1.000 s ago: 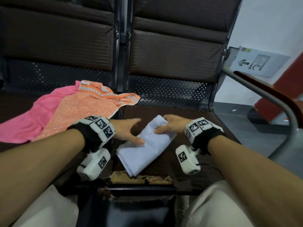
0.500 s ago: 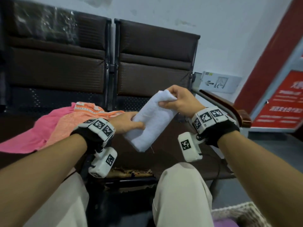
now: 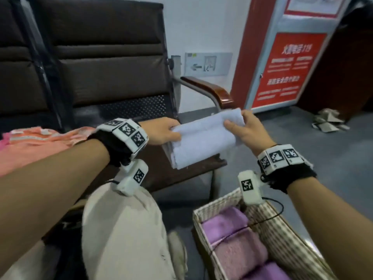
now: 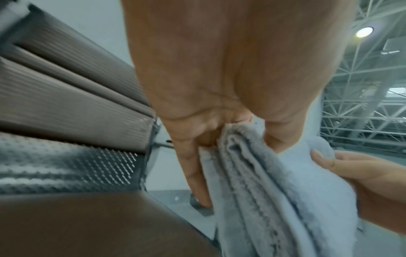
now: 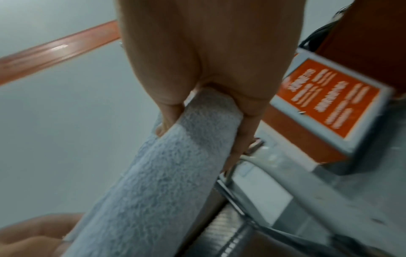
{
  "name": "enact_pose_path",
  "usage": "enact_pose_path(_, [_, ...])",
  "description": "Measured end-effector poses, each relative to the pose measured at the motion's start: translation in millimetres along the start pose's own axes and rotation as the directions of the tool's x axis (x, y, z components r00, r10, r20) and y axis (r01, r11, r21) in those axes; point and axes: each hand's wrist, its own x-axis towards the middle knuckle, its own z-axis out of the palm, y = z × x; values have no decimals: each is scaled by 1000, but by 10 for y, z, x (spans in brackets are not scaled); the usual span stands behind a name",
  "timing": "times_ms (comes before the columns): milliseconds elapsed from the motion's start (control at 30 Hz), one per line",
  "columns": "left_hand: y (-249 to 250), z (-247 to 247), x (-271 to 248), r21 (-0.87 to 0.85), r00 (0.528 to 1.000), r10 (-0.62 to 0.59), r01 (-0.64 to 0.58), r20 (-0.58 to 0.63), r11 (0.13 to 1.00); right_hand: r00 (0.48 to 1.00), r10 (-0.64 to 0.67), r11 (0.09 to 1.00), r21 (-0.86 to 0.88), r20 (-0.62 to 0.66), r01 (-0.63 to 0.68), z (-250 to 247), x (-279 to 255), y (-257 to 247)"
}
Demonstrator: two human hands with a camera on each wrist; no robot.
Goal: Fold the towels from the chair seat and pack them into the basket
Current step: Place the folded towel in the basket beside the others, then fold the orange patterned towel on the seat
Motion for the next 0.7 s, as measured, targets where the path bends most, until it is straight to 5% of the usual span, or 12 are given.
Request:
enact_pose_path(200, [352, 1247, 516, 87, 961, 8, -33, 277, 996, 969, 236, 971, 13, 77, -238, -452, -694, 1129])
enact_pose_path(400, [185, 2485, 628, 16, 871, -20, 14, 491, 1000, 848, 502, 862, -181, 172, -473, -379, -1081, 2066])
enact_pose_path(500, [80, 2876, 644, 38, 825, -65, 53, 562, 998, 783, 585, 789, -369, 209, -491, -209, -1138, 2403])
enact_pose_path(700, [39, 3120, 810, 154, 821, -145, 71, 553, 986, 730, 636, 703, -576, 249, -417, 180, -1087, 2719])
